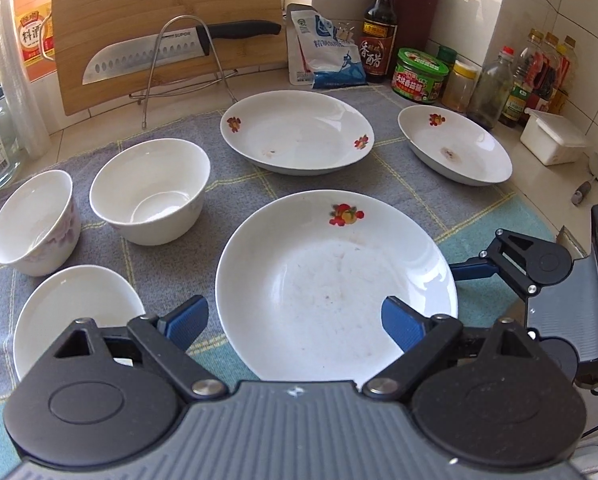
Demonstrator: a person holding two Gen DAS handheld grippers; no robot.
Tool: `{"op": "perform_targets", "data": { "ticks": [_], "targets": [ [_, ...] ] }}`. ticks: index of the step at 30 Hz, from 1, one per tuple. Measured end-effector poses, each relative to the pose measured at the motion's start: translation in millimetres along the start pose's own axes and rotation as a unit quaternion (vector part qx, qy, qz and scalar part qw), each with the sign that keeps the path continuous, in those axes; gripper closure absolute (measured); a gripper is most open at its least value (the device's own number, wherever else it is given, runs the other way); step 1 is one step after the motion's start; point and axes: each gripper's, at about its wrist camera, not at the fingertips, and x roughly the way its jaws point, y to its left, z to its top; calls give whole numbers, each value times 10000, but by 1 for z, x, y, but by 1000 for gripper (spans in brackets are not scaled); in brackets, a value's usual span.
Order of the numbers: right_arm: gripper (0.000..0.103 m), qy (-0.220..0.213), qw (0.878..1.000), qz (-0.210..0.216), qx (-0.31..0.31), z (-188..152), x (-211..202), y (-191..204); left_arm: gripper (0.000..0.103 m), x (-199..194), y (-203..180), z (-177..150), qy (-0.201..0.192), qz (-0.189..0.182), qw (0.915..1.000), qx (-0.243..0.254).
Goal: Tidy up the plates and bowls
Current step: 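Open the left gripper and move it to the large flower-print plate, then grasp the rim of the large flower-print plate with the left gripper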
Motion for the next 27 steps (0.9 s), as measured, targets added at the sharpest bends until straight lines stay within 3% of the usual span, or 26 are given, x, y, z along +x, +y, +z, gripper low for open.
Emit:
{"op": "perform_targets", "data": {
  "ticks": [11, 18, 27],
  "targets": [
    [0, -500, 9987, 37, -55, -11, 2, -1, 10, 38, 14, 32, 417, -367, 9972, 505],
    [0, -557, 9973, 334, -336, -7, 6, -7, 10, 65, 21, 45, 878, -361, 9945, 451],
    [0, -647, 9959, 458, -438, -8, 7, -8, 17, 90, 28, 51, 1474, -746, 9857, 324]
  ]
}}
